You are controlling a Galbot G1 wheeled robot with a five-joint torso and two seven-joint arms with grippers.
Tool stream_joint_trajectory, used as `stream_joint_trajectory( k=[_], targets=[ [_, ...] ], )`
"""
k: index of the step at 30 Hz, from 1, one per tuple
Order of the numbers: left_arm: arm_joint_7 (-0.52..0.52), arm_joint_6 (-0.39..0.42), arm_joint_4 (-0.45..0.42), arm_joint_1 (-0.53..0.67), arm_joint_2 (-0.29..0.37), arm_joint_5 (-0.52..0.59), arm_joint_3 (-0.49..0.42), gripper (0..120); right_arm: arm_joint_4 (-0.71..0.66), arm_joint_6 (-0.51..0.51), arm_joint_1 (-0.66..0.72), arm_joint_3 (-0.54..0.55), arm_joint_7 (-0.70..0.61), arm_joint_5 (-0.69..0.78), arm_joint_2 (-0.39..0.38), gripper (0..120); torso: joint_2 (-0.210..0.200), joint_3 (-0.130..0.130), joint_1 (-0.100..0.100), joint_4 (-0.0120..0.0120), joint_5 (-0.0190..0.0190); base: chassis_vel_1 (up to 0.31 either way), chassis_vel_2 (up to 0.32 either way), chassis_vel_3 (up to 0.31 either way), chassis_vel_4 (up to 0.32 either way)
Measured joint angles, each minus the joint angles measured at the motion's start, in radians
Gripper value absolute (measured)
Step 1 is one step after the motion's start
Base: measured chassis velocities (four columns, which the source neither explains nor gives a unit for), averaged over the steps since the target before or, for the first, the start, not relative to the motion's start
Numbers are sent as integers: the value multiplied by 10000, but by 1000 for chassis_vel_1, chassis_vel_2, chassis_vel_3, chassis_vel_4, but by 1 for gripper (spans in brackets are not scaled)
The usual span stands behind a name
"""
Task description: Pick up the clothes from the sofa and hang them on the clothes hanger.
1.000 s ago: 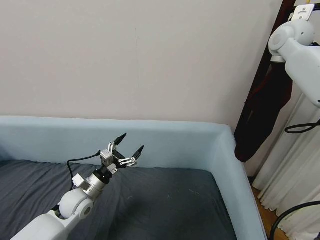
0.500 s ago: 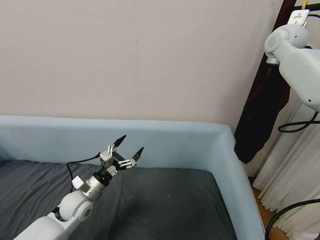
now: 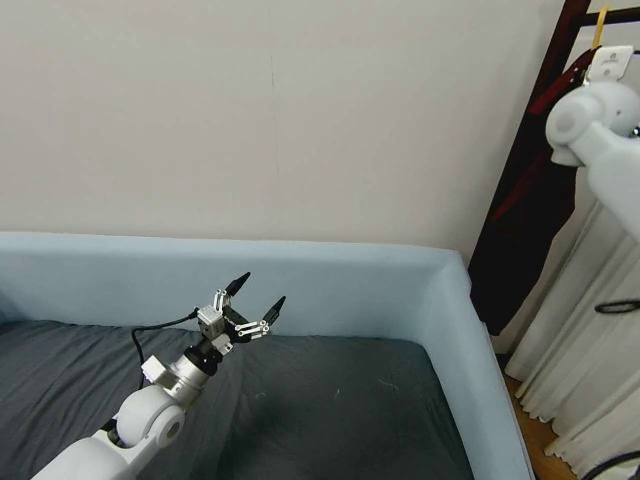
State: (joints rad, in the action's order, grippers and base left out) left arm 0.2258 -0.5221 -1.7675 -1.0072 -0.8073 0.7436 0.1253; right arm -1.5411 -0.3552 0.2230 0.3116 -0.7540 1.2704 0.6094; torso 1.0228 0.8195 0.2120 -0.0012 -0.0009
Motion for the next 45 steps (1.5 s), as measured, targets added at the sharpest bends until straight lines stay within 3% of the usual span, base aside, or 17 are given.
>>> stream_joint_trajectory(
  k=[1,2,5,6,9,10,15,16,20,21,25,28,30,33,37,40,45],
  targets=[
    [-184,1,-78,-232,-137,-8,119,100,-987,785,-1094,-625,1114,-490,-586,74,0,0,-1,-3,0,0,0,0,0],
    [-184,1,-78,-232,-137,-8,119,100,-987,785,-1094,-625,1114,-490,-586,74,0,0,-1,-3,0,0,0,0,0],
    [-928,246,-660,-1037,-620,-10,733,100,-2783,2250,-3703,-2115,2477,-1256,-1331,88,0,-1,-2,-9,5,0,0,0,0],
    [-928,246,-660,-1037,-620,-10,733,100,-2783,2250,-3703,-2115,2477,-1256,-1331,88,0,-1,-2,-9,5,0,0,0,0],
    [-1846,877,-1567,-1895,-1353,-380,1366,100,-3984,3539,-6275,-3398,2756,-2026,-1101,99,1,-2,-3,5,-1,0,0,0,0],
    [-1846,877,-1567,-1895,-1353,-380,1366,100,-3984,3539,-6275,-3398,2756,-2026,-1101,99,1,-2,-3,5,-1,0,0,0,0],
    [-3012,1973,-2681,-3082,-3028,-1168,2323,100,-4761,4583,-9548,-4298,3167,-4552,169,100,1,0,-2,3,0,0,0,0,0],
    [-3012,1973,-2681,-3082,-3028,-1168,2323,100,-4761,4583,-9548,-4298,3167,-4552,169,100,1,0,-2,3,0,0,0,0,0],
    [-3064,2214,-3223,-3903,-4226,-1894,3113,100,-4978,5076,-12514,-5335,3884,-6956,1712,100,1,0,-1,-2,2,0,0,0,0],
    [-3064,2214,-3223,-3903,-4226,-1894,3113,100,-4978,5076,-12514,-5335,3884,-6956,1712,100,1,0,-1,-2,2,0,0,0,0],
    [-3082,2382,-3542,-4796,-5015,-2781,3568,100,-5146,5467,-15160,-6509,5072,-8768,3476,100,1,-1,-2,1,3,0,0,0,0],
    [-3339,2271,-3466,-5124,-5419,-3276,3489,100,-5172,5639,-16384,-6919,5199,-9905,4485,100,2,-1,-3,-2,0,0,0,0,0],
    [-3376,2167,-3404,-5159,-5506,-3374,3465,100,-5167,5768,-16639,-6952,5171,-10147,4709,100,2,-1,-3,-3,-1,0,0,0,0],
    [-3204,1636,-3213,-5368,-6057,-3835,3407,100,-5187,6178,-17664,-7086,5005,-11252,5952,100,2,-1,-2,0,-1,0,0,0,0],
    [-3202,1433,-3238,-5596,-6268,-3981,3269,100,-5345,6165,-18033,-7287,4976,-12093,6975,100,0,0,-1,2,0,0,0,0,0],
    [-3238,1307,-3211,-5708,-6260,-4036,3148,100,-5554,6030,-18363,-7394,4875,-12212,7244,100,0,0,-1,1,1,0,0,0,0],
    [-3374,1278,-3205,-5692,-6083,-4078,3057,100,-5755,5925,-18621,-7776,4865,-12079,6922,100,0,1,-1,-1,-1,0,0,0,0]
  ],
)
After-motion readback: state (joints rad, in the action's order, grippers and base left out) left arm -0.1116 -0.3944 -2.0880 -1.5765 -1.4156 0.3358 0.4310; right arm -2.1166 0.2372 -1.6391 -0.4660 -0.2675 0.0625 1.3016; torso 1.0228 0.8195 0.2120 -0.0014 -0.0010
